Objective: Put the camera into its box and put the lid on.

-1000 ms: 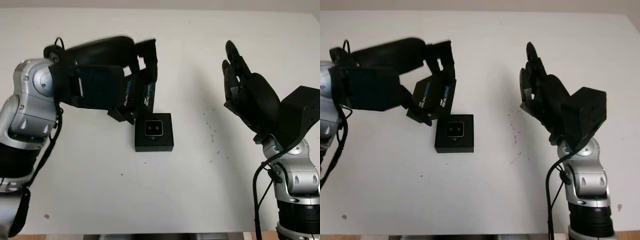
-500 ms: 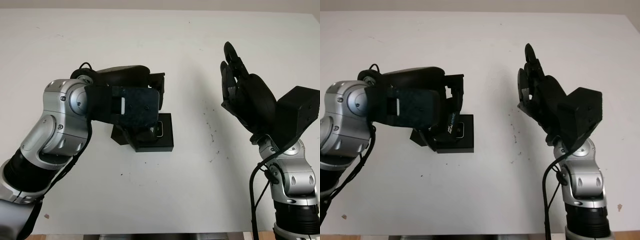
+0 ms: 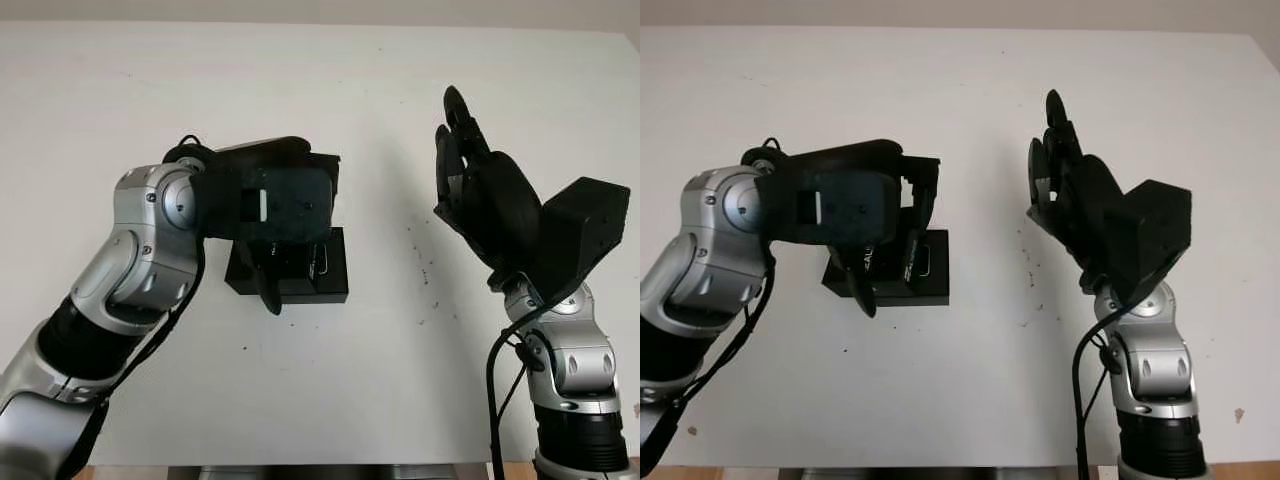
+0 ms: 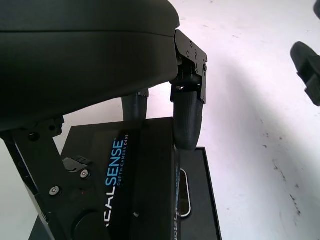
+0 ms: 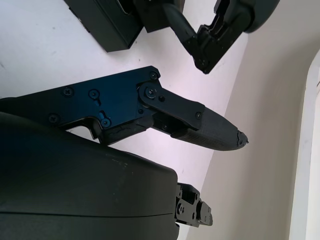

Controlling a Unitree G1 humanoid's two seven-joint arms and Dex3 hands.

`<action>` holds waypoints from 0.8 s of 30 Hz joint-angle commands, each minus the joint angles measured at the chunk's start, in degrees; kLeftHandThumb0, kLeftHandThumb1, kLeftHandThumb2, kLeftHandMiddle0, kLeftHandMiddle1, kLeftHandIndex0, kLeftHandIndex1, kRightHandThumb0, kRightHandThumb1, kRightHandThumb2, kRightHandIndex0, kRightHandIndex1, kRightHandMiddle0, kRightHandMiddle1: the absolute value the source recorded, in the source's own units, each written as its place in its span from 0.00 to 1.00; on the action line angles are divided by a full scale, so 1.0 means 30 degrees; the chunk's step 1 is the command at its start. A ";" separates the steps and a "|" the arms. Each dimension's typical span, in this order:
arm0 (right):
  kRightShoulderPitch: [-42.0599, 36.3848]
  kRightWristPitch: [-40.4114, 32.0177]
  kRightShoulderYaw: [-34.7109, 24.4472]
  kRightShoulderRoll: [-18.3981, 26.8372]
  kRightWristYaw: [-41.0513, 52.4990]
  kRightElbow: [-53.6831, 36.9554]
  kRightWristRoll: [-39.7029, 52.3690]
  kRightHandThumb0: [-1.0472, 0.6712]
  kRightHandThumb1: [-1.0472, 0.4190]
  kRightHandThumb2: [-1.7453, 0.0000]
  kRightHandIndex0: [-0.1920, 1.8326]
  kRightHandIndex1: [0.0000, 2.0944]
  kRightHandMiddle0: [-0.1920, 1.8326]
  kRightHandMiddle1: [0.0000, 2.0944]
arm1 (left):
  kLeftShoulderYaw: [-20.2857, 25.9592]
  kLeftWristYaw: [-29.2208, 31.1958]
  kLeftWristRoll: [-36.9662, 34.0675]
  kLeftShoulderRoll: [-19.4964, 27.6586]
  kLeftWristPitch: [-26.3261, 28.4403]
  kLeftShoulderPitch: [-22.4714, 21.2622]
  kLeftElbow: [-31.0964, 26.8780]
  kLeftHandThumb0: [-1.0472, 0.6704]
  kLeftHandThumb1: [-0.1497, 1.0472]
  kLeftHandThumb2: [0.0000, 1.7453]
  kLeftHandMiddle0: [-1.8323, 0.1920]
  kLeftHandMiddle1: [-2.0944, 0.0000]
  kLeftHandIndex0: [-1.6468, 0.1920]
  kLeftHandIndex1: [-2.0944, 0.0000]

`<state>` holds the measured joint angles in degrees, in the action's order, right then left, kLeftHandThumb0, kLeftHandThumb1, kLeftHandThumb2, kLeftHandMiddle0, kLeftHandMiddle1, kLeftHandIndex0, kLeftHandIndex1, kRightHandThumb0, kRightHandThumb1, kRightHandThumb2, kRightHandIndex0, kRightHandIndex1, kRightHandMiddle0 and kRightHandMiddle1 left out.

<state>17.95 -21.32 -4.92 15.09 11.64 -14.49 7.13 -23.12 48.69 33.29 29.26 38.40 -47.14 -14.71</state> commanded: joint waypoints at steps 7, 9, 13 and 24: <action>-0.0431 0.0371 -0.0094 0.0066 0.0216 -0.0246 -0.0019 0.20 0.00 0.56 0.00 0.00 0.00 0.00 | -0.0425 -0.2324 -0.0188 -0.1395 -0.1748 0.0450 0.1467 0.45 1.00 0.05 0.80 0.05 0.73 0.00; -0.0466 0.0539 -0.0082 0.0047 0.0281 -0.0177 0.0003 0.20 0.00 0.56 0.00 0.00 0.00 0.00 | -0.0344 -0.2914 -0.0265 -0.1675 -0.2319 0.0400 0.1960 0.45 1.00 0.05 0.80 0.05 0.74 0.00; -0.0472 0.0637 -0.0070 -0.0045 0.0227 -0.0152 0.0025 0.21 0.00 0.56 0.00 0.00 0.00 0.00 | -0.0235 -0.3405 -0.0424 -0.2317 -0.2230 0.0313 0.2356 0.46 1.00 0.05 0.74 0.03 0.75 0.00; -0.0523 0.0423 -0.0065 -0.0214 0.0076 -0.0055 0.0237 0.21 0.00 0.57 0.00 0.00 0.00 0.00 | -0.0436 -0.2984 -0.0697 -0.3766 0.0407 -0.0850 0.2385 0.42 1.00 0.06 0.72 0.11 0.79 0.02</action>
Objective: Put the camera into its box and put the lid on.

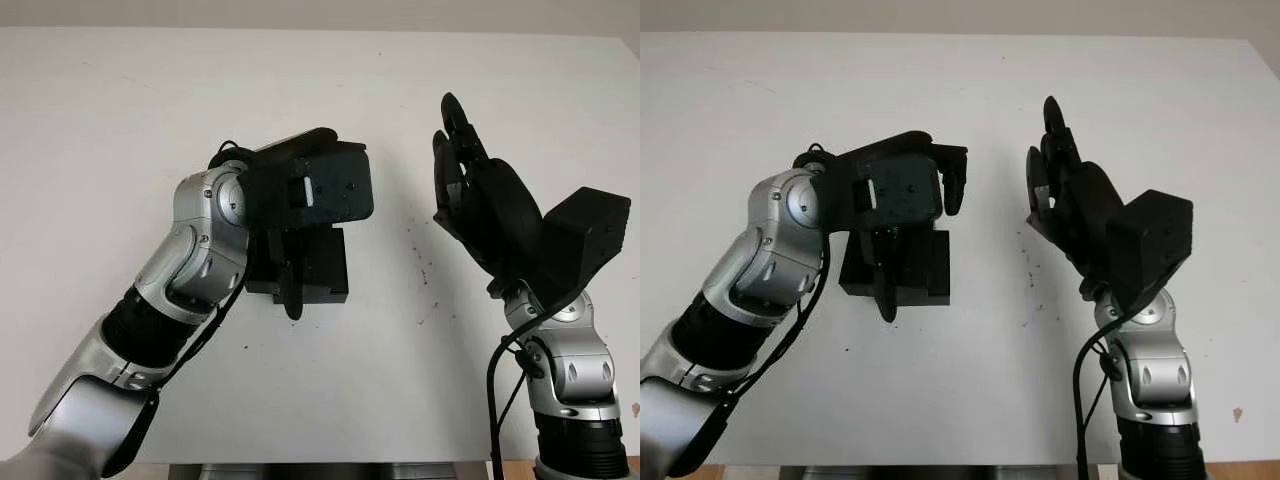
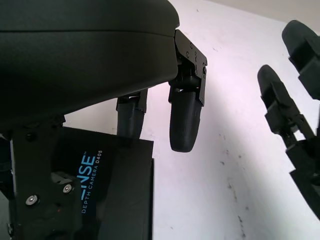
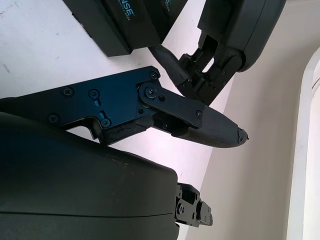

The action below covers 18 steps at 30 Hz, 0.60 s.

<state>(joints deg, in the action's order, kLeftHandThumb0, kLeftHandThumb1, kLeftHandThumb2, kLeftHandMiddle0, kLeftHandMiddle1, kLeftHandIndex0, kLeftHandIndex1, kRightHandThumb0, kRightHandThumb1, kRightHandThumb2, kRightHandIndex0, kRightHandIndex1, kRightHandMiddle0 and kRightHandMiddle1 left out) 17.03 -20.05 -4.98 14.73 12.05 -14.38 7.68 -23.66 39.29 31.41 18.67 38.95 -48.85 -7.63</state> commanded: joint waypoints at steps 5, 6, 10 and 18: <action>-0.0271 -0.0109 -0.0006 -0.0105 -0.0084 -0.0099 0.0065 0.21 0.00 0.57 0.00 0.00 0.00 0.00 | -0.0012 0.0672 -0.0767 -0.0836 0.2316 -0.0847 0.0073 0.43 1.00 0.07 0.72 0.11 0.79 0.06; -0.0283 -0.0035 -0.0017 -0.0090 -0.0029 -0.0057 0.0094 0.21 0.00 0.57 0.00 0.00 0.00 0.00 | 0.0079 0.0756 -0.1015 -0.0988 0.2789 -0.0976 0.0013 0.43 1.00 0.08 0.72 0.11 0.79 0.07; -0.0205 0.0268 0.0021 -0.0062 0.0081 0.0263 0.0027 0.21 0.00 0.56 0.00 0.00 0.00 0.00 | -0.0055 0.0556 -0.1521 -0.1242 0.3487 -0.1432 -0.0113 0.42 1.00 0.08 0.69 0.10 0.75 0.10; -0.0222 0.0378 -0.0040 -0.0166 0.0085 0.0502 0.0127 0.20 0.00 0.57 0.00 0.00 0.00 0.00 | 0.0276 -0.0949 -0.2308 -0.2079 0.3591 -0.1608 0.0077 0.42 1.00 0.09 0.70 0.05 0.86 0.10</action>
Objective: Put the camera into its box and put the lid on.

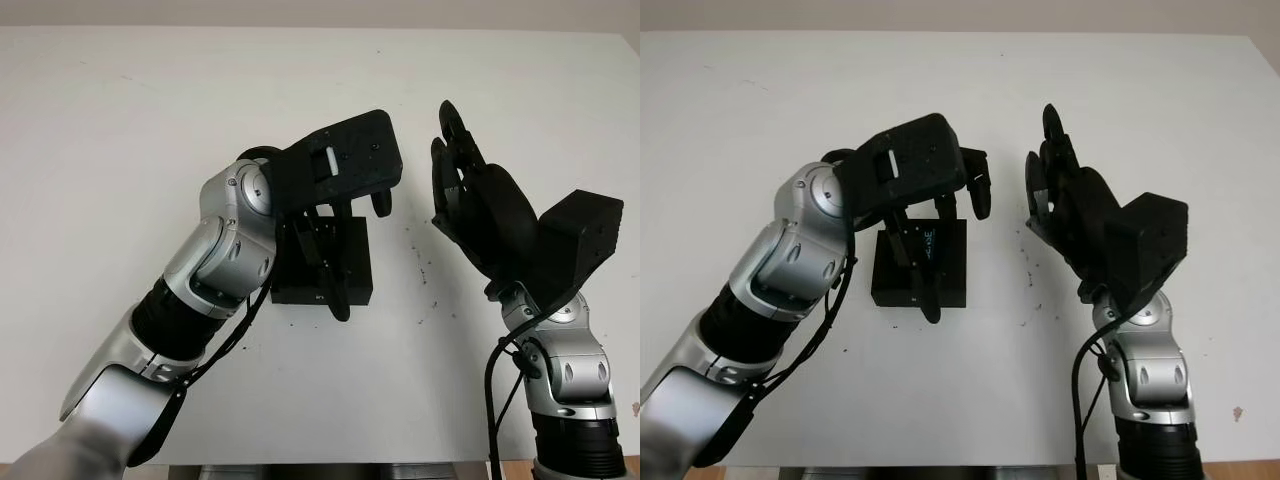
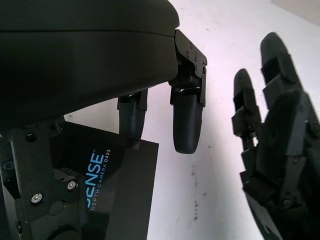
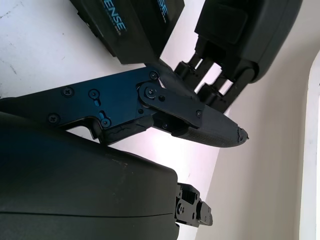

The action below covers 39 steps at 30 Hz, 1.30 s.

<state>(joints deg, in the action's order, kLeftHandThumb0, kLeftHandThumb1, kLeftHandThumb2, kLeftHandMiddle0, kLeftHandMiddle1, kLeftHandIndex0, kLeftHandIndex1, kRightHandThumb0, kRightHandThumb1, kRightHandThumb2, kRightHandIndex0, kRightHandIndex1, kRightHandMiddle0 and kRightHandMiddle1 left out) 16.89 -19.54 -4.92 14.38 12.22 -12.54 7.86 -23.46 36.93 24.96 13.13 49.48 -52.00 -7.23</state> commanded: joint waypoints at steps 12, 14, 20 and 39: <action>-0.0398 0.0268 -0.0285 0.0160 0.0284 -0.0129 0.0255 0.20 0.00 0.58 0.00 0.00 0.00 0.00 | 0.0492 -0.1714 -0.0861 0.0956 -0.2127 0.0050 0.0337 0.43 1.00 0.08 0.74 0.09 0.77 0.02; -0.0352 0.0294 -0.0282 0.0207 0.0341 -0.0065 0.0198 0.19 0.00 0.58 0.00 0.00 0.00 0.00 | 0.0570 -0.1985 -0.0884 0.1283 -0.3009 0.0228 0.0554 0.44 1.00 0.07 0.75 0.10 0.80 0.02; -0.0137 0.0045 -0.0405 0.0256 0.0568 0.0074 0.0372 0.19 0.00 0.59 0.00 0.00 0.00 0.00 | 0.0184 -0.1896 -0.0140 0.2490 -0.3875 0.0331 0.0327 0.45 1.00 0.07 0.82 0.10 0.85 0.03; -0.0010 -0.0284 -0.0343 0.0300 0.0484 -0.0160 0.0197 0.21 0.00 0.58 0.00 0.00 0.00 0.00 | 0.0562 0.0251 0.0263 0.3151 -0.1058 0.0833 -0.0548 0.44 1.00 0.06 0.80 0.10 0.84 0.05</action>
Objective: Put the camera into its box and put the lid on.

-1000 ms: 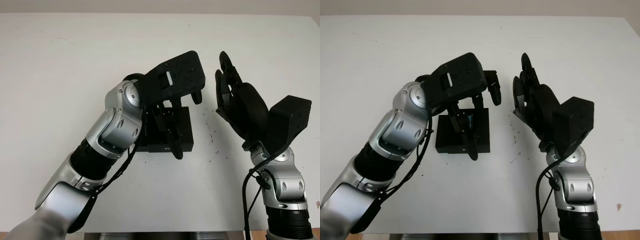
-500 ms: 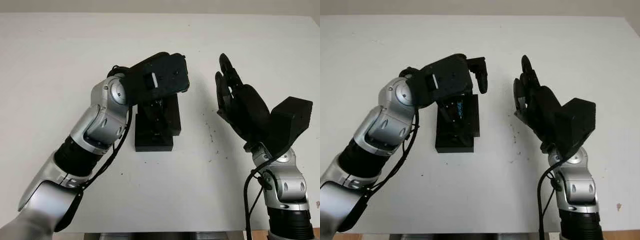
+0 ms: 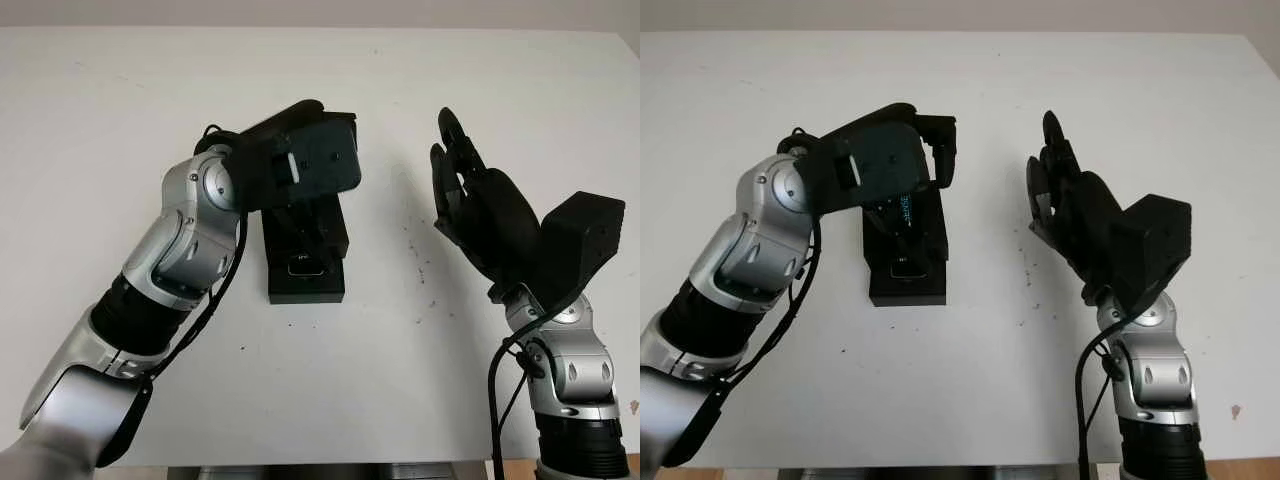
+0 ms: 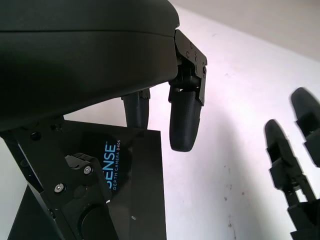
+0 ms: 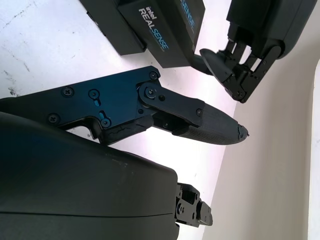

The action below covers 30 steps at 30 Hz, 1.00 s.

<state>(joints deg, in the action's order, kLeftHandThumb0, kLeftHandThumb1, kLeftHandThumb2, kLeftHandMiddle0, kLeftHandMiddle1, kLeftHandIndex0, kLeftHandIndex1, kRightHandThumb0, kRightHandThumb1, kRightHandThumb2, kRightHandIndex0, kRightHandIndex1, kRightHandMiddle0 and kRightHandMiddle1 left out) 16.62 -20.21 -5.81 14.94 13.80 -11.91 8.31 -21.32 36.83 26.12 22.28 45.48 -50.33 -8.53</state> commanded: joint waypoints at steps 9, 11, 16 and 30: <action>0.0107 0.0075 -0.0076 0.0104 -0.0114 -0.0242 -0.0003 0.21 0.00 0.58 0.00 0.00 0.00 0.00 | -0.0299 0.1187 -0.0782 0.0681 0.1780 0.0213 -0.0405 0.43 1.00 0.06 0.73 0.12 0.74 0.09; 0.0106 0.0039 -0.0088 0.0139 -0.0063 -0.0222 0.0043 0.22 0.00 0.58 0.00 0.00 0.00 0.00 | -0.0259 0.1267 -0.0942 0.0800 0.1952 0.0337 -0.0614 0.44 1.00 0.07 0.71 0.09 0.73 0.10; 0.0095 0.0094 -0.0158 0.0178 0.0097 -0.0176 0.0120 0.22 0.00 0.58 0.00 0.00 0.00 0.00 | -0.0158 0.0844 -0.1310 0.0931 0.1379 0.0899 -0.0852 0.43 1.00 0.06 0.70 0.07 0.72 0.09; -0.0030 -0.0064 -0.0181 0.0353 0.0215 -0.0372 0.0076 0.21 0.00 0.58 0.00 0.00 0.00 0.00 | -0.0167 -0.0162 -0.2026 0.1103 -0.2830 0.1924 -0.0492 0.42 1.00 0.06 0.77 0.05 0.81 0.10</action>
<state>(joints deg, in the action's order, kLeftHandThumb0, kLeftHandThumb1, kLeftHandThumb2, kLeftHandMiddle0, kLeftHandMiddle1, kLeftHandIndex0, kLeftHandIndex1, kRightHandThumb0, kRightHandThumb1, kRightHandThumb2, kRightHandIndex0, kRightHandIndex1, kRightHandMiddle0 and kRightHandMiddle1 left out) 16.64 -20.28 -6.05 15.41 14.36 -11.92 8.27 -20.78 36.34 19.97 24.94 38.52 -46.89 -10.87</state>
